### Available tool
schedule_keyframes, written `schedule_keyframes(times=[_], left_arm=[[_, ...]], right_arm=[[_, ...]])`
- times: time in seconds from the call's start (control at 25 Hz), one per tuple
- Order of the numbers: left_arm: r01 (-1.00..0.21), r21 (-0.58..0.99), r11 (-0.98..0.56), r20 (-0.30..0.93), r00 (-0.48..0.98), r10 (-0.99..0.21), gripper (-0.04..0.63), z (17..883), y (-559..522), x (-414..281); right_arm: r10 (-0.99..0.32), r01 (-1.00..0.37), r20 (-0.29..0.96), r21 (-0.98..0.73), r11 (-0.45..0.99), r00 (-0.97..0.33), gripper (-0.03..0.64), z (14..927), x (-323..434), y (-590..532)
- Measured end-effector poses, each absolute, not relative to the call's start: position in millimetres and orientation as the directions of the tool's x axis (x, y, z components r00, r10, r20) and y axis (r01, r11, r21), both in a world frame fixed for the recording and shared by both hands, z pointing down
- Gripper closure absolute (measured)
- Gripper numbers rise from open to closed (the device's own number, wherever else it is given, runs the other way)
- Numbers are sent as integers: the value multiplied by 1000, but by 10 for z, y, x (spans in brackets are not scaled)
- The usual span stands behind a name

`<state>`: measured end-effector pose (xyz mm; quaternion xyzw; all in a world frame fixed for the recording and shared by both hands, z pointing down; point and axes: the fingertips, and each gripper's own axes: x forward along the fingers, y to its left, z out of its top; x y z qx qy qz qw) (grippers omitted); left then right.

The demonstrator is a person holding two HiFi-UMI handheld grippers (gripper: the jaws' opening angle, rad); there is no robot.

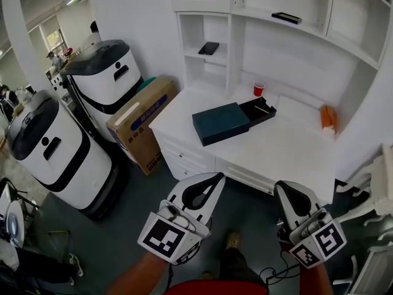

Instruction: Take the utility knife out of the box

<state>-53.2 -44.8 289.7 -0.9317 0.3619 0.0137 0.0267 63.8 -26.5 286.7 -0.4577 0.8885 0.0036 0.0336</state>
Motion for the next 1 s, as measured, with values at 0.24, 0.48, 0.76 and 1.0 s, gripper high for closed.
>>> schedule_keyframes(times=[0.24, 0.48, 0.76, 1.0], left_arm=[[-710, -75, -700, -80, 704, -706, 558, 2843, -1435, -248], [-744, -72, -664, -74, 668, -740, 558, 2767, -2197, -6], [-736, -71, -673, -74, 677, -732, 558, 2788, -2840, 199], [-686, -52, -726, -14, 727, -686, 558, 2978, -3364, 316]], right_arm=[[-793, -794, -35, 20, 607, -608, 612, 2878, 990, -1224], [-769, -769, -21, 32, 638, -639, 612, 2843, 1295, -2042], [-769, -769, -9, 23, 638, -639, 612, 2919, 1342, -2729], [-793, -793, 45, 31, 609, -607, 612, 3120, 1318, -3281]])
